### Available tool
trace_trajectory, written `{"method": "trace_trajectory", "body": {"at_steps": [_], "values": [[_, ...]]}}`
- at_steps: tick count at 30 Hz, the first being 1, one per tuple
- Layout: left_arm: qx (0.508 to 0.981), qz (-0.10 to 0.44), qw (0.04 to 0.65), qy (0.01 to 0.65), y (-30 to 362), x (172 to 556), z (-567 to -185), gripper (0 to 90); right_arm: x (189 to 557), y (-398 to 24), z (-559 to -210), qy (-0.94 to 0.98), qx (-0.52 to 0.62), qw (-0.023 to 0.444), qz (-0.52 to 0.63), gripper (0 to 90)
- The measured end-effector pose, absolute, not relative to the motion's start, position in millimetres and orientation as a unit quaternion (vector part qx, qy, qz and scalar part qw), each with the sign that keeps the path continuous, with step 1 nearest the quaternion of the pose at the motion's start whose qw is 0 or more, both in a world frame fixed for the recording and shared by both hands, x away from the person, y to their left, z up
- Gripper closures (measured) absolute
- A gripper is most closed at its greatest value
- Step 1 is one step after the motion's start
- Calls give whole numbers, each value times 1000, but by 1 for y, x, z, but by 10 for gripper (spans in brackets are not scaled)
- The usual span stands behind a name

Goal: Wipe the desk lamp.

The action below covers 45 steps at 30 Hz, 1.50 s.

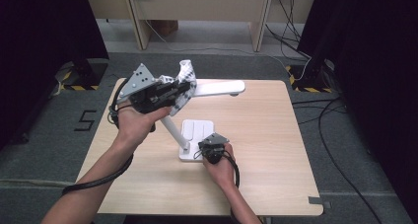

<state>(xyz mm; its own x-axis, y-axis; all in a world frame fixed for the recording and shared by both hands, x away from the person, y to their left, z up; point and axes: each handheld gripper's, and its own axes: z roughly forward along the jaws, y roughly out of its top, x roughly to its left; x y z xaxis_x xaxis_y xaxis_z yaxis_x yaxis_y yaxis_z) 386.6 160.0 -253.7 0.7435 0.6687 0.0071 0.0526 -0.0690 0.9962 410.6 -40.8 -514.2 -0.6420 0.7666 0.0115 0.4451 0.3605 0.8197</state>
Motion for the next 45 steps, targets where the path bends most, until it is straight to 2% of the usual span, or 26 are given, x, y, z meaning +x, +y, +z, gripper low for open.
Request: {"method": "trace_trajectory", "body": {"at_steps": [45], "values": [[709,219,629,231,107,396,-241,836,409,-40,-515,805,368,202,419,900]]}}
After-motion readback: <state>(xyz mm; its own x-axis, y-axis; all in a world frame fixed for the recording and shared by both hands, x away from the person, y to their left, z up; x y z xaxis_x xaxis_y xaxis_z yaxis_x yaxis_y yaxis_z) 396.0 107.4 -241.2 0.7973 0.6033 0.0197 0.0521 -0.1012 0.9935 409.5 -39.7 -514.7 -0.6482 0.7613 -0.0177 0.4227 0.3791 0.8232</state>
